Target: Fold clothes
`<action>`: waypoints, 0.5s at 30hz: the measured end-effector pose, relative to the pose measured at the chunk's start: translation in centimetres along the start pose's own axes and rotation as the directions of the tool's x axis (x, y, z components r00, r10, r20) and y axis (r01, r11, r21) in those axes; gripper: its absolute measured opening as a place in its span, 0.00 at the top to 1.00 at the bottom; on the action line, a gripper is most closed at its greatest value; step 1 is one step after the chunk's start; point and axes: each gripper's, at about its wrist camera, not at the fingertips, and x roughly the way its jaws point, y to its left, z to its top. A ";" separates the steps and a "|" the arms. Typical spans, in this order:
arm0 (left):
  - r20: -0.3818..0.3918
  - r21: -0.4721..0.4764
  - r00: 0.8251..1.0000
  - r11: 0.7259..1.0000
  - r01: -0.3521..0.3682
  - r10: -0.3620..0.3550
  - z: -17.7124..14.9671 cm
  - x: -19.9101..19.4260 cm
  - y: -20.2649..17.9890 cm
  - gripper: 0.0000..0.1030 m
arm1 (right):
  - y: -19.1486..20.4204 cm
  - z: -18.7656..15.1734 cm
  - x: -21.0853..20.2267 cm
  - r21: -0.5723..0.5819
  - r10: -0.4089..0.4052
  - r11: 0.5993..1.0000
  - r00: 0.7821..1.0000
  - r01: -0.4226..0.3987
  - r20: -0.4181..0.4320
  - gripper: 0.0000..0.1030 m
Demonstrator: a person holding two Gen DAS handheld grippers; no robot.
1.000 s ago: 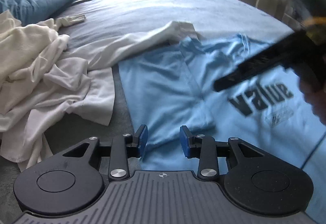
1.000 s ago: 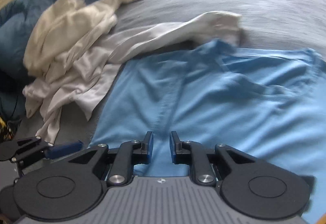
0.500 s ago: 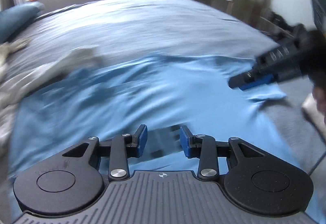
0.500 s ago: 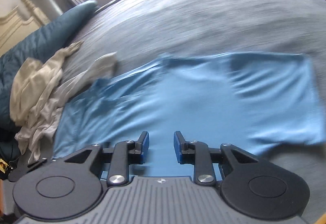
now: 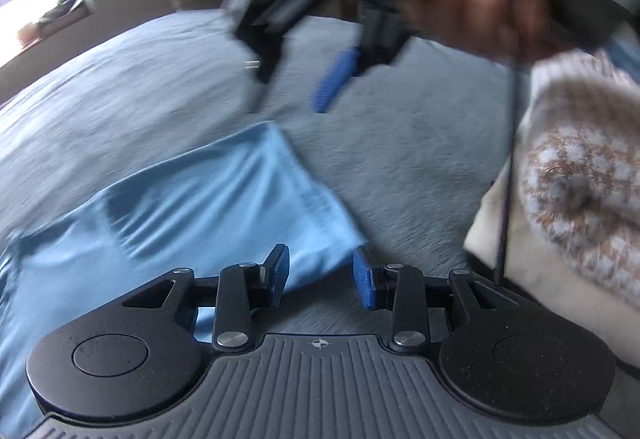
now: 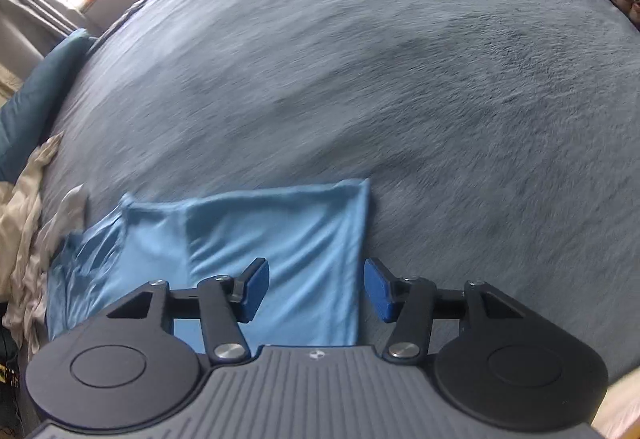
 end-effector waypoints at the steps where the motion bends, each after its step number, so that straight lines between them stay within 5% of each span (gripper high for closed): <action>1: -0.006 0.010 1.000 1.000 0.004 -0.004 0.1 0.5 -0.3 0.66 | -0.6 0.6 0.5 0.005 0.005 1.000 1.000 -0.004 -0.002 0.44; 6: -0.016 0.008 1.000 1.000 -0.011 0.011 -0.3 1.7 -0.8 0.67 | -1.8 2.9 4.0 0.012 0.022 1.000 1.000 -0.022 -0.022 0.44; 12: 0.002 -0.072 0.999 0.997 -0.033 0.033 -0.6 1.6 -0.5 0.89 | -2.3 3.5 6.6 -0.009 0.011 1.000 1.000 -0.011 -0.024 0.45; 14: 0.010 -0.105 0.999 0.994 -0.043 0.044 -0.5 1.3 -0.3 0.94 | -2.1 3.5 6.6 -0.036 0.006 0.999 1.000 -0.006 -0.012 0.53; 15: 0.017 -0.122 0.999 0.991 -0.048 0.050 -0.5 1.0 -0.3 0.96 | -2.0 3.6 6.6 -0.051 0.000 0.999 1.000 -0.001 -0.008 0.65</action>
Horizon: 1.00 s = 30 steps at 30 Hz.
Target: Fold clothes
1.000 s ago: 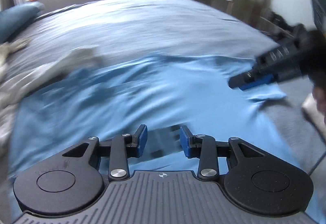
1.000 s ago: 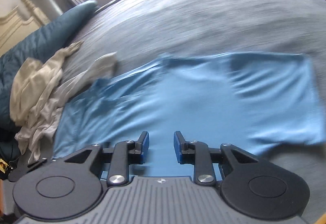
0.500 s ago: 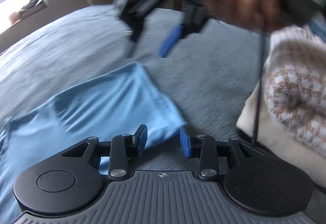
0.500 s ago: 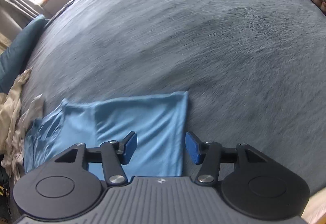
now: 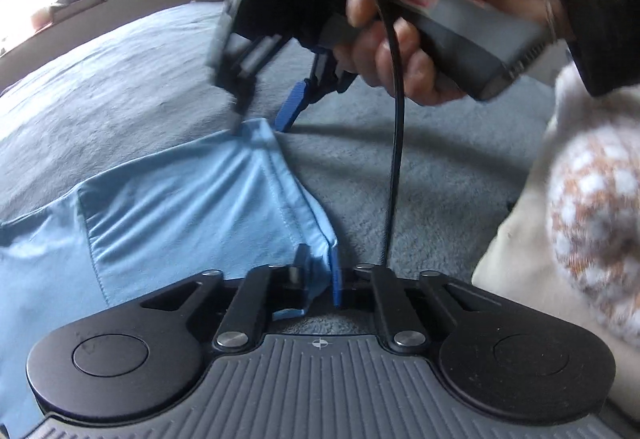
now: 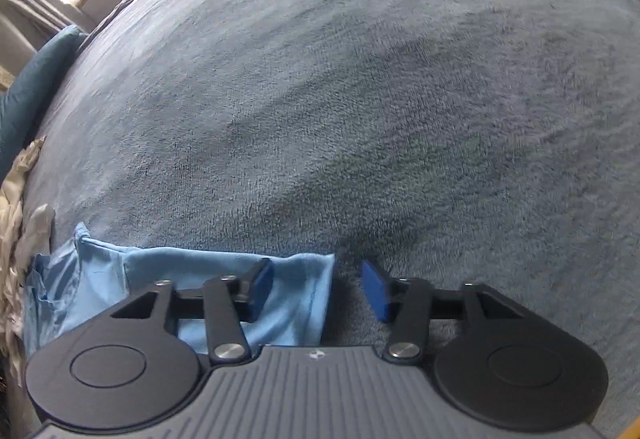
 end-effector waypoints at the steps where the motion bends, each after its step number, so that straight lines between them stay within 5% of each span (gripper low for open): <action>1: 0.008 -0.017 1.000 1.000 -0.005 0.005 0.1 -0.3 0.1 0.97 | 0.1 0.0 0.0 -0.013 -0.003 1.000 1.000 0.003 0.002 0.79; 4: 0.035 -0.075 0.999 0.997 -0.023 0.025 0.3 -1.6 0.2 0.97 | 0.6 0.1 -0.2 -0.046 -0.001 0.999 1.000 0.001 -0.007 0.97; 10: 0.075 -0.220 0.994 0.974 -0.060 0.078 1.3 -4.1 1.6 0.97 | 2.6 0.3 -2.9 -0.086 0.046 0.995 0.998 -0.041 0.050 0.98; 15: 0.098 -0.359 0.983 0.927 -0.109 0.154 1.2 -6.5 3.1 0.97 | 6.5 0.9 -5.3 -0.156 0.117 0.982 0.990 -0.103 0.083 0.98; 21: 0.079 -0.572 0.970 0.807 -0.145 0.231 0.1 -8.3 6.1 0.97 | 12.8 1.2 -5.8 -0.266 0.194 0.948 0.979 -0.171 0.062 0.98; 30: -0.005 -0.756 0.958 0.626 -0.192 0.288 -3.6 -9.7 9.0 0.97 | 21.0 -1.0 -1.7 -0.430 0.185 0.884 0.982 -0.185 -0.042 0.98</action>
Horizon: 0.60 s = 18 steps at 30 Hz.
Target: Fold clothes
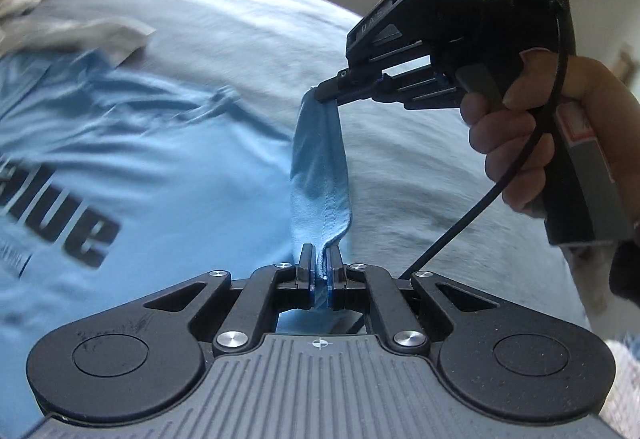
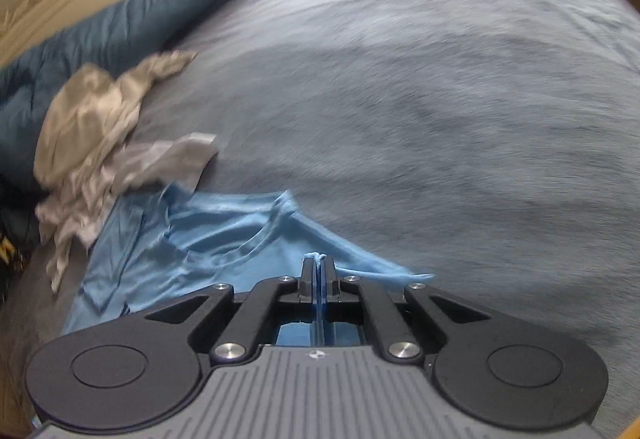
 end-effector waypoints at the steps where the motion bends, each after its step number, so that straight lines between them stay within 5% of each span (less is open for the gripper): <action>1: -0.002 -0.017 1.000 1.000 -0.016 0.016 -0.1 0.1 0.7 0.97 | 0.6 -0.2 0.9 -0.012 0.002 1.000 1.000 -0.002 -0.016 0.98; 5: -0.065 -0.066 0.997 0.997 -0.048 0.044 -0.5 1.1 2.9 0.96 | 2.3 -1.0 4.6 -0.036 0.013 0.999 0.997 -0.016 -0.081 0.97; 10: -0.101 -0.141 0.993 0.987 -0.072 0.058 -0.3 1.2 5.5 0.87 | 0.9 -1.8 6.6 0.089 0.073 0.994 0.992 -0.065 -0.099 0.78; 18: -0.122 -0.140 0.992 0.989 -0.056 0.039 3.9 -0.3 9.5 0.81 | -2.3 -3.3 -4.1 0.250 0.098 0.963 0.994 -0.104 0.037 0.72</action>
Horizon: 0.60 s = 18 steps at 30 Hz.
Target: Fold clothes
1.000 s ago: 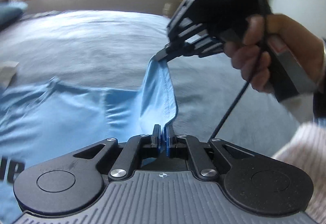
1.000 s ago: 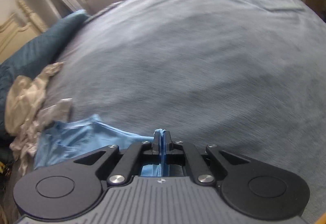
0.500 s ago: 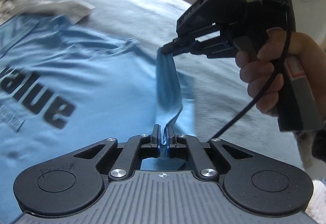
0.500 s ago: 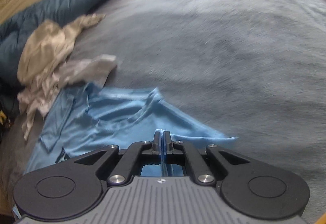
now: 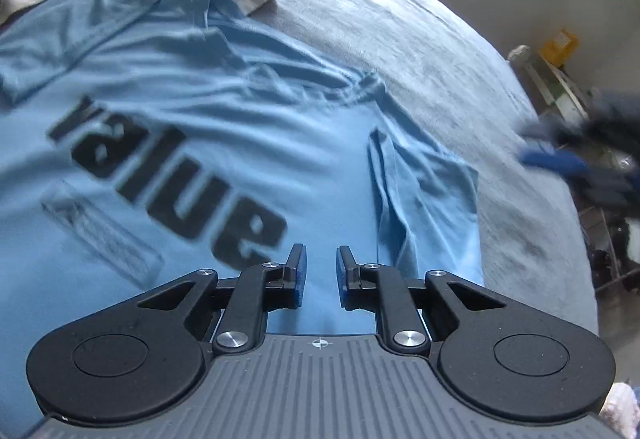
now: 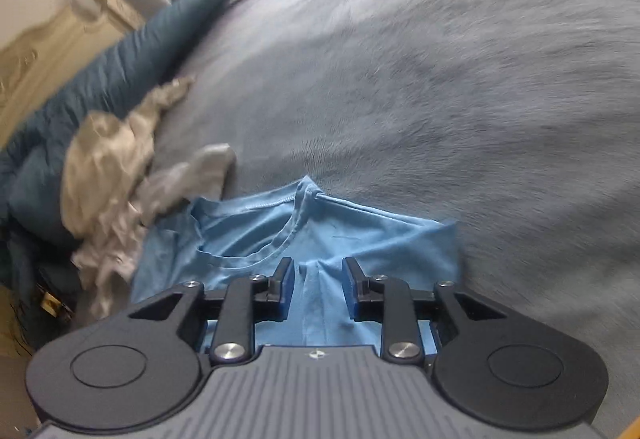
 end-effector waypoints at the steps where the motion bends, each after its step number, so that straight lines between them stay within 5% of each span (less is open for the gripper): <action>1: -0.020 0.020 1.000 1.000 0.021 -0.021 0.9 -0.1 0.1 0.78 | 0.0 -0.6 -1.4 0.014 -0.007 1.000 1.000 0.007 0.000 0.72; 5: -0.137 0.139 0.984 0.982 0.132 -0.112 4.0 1.0 -0.8 0.74 | 0.4 -4.3 -5.5 0.076 -0.050 0.996 0.998 0.053 -0.032 0.72; 10: -0.354 0.306 0.922 0.912 0.275 -0.159 4.2 3.5 -3.5 0.68 | 0.3 -10.6 -6.3 0.149 -0.163 0.976 0.987 0.160 0.008 0.72; 15: -0.480 0.298 0.865 0.902 0.314 -0.143 3.3 6.0 -4.3 0.68 | 0.7 -16.0 -3.7 0.041 -0.357 0.934 0.926 0.354 0.123 0.74; 18: -0.486 0.316 0.864 0.895 0.314 -0.131 2.6 6.7 -5.1 0.68 | 1.3 -17.7 -2.0 -0.027 -0.406 0.909 0.897 0.417 0.176 0.74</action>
